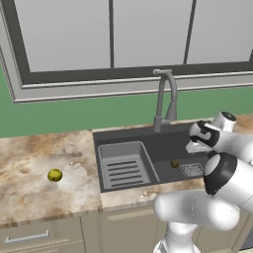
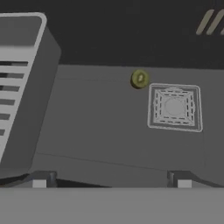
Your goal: Remove the pear and kiwi from the sink. Then move the bowl and cup from the counter to the sink for washing.
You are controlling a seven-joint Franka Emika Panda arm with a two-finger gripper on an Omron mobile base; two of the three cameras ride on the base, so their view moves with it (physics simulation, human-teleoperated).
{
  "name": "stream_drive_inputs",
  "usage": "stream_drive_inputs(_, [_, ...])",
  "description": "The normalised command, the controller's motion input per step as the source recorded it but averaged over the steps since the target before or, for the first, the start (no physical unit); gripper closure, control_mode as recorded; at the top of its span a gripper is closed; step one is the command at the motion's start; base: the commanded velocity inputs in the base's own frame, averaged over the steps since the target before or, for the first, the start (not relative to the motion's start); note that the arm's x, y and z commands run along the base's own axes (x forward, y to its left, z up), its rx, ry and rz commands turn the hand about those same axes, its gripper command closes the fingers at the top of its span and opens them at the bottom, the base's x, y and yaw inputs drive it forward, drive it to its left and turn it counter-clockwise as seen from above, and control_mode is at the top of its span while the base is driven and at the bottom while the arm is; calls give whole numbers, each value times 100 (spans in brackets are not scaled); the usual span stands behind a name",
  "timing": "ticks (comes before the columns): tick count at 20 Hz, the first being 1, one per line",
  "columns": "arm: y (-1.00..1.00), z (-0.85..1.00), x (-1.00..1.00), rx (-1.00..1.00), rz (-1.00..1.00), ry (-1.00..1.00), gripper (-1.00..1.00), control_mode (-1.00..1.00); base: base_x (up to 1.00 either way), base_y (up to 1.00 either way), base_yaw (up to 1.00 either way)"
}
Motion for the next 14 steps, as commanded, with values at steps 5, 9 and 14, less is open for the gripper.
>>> stream_drive_inputs(5, [-2,-7,13,0,0,-1,-100,-100,0,0,0])
stream_drive_inputs(9, [-1,-7,16,1,0,0,-100,-100,0,0,0])
stream_drive_inputs(14, [0,-9,15,4,0,-1,-100,-100,0,0,0])
